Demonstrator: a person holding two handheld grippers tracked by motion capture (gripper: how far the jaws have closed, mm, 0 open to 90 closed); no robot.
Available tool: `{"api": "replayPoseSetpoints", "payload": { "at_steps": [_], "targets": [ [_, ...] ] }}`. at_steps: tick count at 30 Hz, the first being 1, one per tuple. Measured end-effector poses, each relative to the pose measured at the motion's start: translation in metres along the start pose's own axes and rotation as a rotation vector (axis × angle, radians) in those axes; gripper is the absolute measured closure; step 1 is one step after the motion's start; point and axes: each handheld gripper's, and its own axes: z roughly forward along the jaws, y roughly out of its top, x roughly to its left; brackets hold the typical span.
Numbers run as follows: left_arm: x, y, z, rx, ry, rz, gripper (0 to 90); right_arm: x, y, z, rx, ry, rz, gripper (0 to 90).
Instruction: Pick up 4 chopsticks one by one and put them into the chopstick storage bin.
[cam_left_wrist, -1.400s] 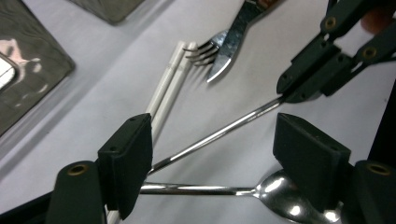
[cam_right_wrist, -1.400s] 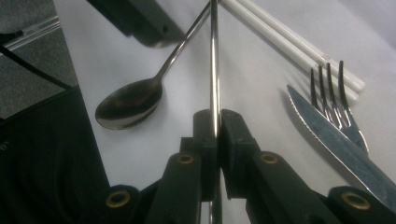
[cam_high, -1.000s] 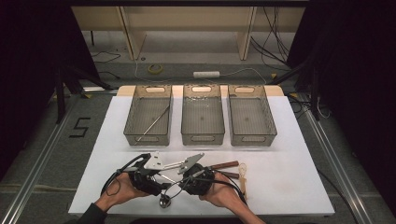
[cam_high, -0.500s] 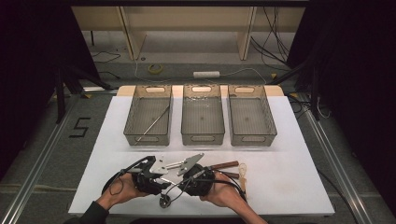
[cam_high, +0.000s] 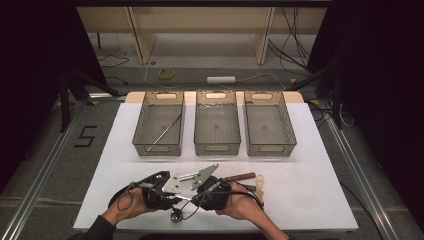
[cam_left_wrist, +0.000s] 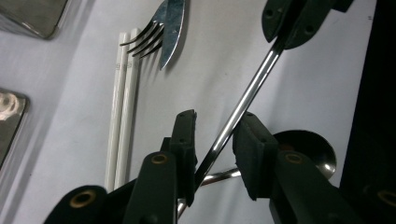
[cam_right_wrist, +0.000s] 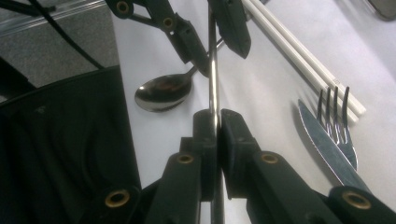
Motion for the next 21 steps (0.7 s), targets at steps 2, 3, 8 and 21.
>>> {"api": "replayPoseSetpoints", "payload": {
  "at_steps": [2,3,8,21],
  "targets": [
    [-0.001,0.000,-0.001,0.008,-0.009,0.020,72.3,-0.002,-0.001,-0.001,-0.011,0.007,-0.003,85.0],
    [-0.002,0.000,-0.002,0.012,-0.021,0.028,73.5,-0.003,-0.001,-0.002,-0.015,0.012,-0.004,84.6],
    [-0.006,0.002,-0.002,0.011,-0.062,0.050,84.8,-0.014,-0.003,-0.010,-0.063,0.001,0.041,76.4],
    [0.009,-0.001,-0.009,0.019,0.022,-0.080,85.5,-0.029,-0.011,-0.040,-0.265,-0.106,0.185,46.2]
  ]
}}
